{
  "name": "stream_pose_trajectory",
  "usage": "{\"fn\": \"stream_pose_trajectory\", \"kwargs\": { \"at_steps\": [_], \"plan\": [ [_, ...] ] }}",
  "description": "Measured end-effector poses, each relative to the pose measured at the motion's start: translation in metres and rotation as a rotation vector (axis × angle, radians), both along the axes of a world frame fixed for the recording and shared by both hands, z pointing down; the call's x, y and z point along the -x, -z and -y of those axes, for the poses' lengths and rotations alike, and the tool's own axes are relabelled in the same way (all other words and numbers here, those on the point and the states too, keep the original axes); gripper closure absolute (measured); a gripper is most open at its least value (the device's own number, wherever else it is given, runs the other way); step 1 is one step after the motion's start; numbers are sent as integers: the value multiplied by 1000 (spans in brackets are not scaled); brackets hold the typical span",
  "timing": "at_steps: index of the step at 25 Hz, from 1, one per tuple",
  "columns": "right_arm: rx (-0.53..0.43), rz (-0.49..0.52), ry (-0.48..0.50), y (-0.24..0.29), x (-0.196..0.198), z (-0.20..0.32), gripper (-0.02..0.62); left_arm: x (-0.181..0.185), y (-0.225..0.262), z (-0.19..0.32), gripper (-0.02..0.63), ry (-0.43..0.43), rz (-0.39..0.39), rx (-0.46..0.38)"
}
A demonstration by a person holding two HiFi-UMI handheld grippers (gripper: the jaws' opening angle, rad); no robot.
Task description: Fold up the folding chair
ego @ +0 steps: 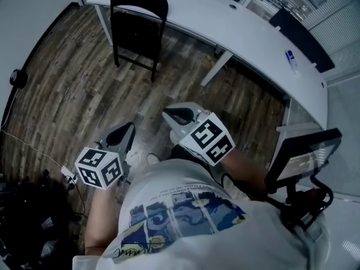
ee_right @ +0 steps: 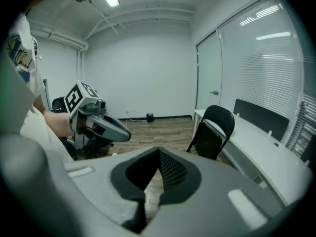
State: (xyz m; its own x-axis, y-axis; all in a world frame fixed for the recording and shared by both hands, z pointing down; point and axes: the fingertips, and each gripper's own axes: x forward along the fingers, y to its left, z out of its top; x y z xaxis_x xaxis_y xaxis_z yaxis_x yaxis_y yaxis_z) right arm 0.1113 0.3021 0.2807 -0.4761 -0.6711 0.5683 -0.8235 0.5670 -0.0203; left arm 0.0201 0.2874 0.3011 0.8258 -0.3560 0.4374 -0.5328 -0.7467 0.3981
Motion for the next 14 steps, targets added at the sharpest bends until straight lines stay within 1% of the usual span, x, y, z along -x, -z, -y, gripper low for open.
{"fn": "stream_pose_trajectory", "kwargs": {
  "at_steps": [7, 14],
  "plan": [
    [-3, -3, -10, 0, -17, 4, 594, -15, 1, 7, 600, -5, 2, -2],
    [-1, 6, -7, 2, -47, 18, 594, -46, 1, 17, 600, -8, 13, -2]
  ]
}}
